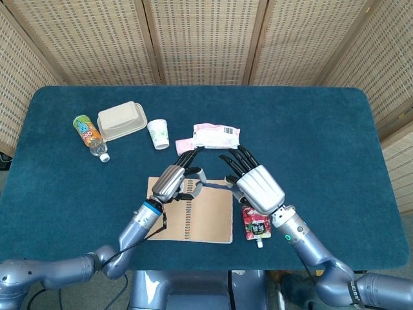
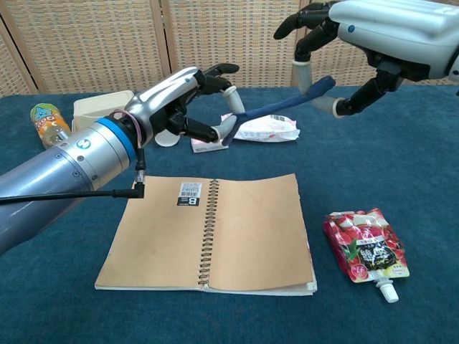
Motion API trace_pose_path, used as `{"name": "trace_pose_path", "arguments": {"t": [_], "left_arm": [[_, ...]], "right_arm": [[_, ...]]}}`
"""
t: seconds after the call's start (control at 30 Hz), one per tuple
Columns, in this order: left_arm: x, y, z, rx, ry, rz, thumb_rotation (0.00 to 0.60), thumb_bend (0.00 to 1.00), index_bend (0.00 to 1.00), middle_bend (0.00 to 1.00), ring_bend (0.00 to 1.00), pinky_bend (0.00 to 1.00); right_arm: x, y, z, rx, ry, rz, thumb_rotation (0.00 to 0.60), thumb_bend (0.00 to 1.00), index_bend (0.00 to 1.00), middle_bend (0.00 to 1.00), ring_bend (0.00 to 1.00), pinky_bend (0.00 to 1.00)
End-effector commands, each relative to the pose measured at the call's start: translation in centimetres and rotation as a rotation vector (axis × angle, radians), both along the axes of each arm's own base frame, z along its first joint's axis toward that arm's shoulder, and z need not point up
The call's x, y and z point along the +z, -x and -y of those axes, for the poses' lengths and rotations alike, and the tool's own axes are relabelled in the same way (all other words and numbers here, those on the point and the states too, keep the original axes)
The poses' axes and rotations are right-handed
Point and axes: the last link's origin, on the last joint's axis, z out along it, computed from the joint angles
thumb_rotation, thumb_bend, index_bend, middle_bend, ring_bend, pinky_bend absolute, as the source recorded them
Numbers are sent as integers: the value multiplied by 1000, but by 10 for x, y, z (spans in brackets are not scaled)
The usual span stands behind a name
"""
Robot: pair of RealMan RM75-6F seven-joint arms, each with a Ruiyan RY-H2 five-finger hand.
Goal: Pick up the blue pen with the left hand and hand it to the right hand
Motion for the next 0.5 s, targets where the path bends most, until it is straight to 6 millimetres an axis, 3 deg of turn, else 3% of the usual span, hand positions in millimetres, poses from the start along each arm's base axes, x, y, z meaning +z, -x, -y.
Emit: {"name": "trace_pose_path", "arguments": {"t": [0.03, 0.5], "left_arm": [[3, 6, -3, 8, -15, -14, 600, 521, 862, 0, 0, 0], [41, 59, -27, 83, -123, -127, 600, 520, 863, 0, 0, 0]], "right_arm": [[2, 4, 1, 3, 20, -18, 600, 805, 905, 198, 0, 0], [18, 37, 9, -27, 94, -80, 600, 806, 906, 198, 0, 0]]}}
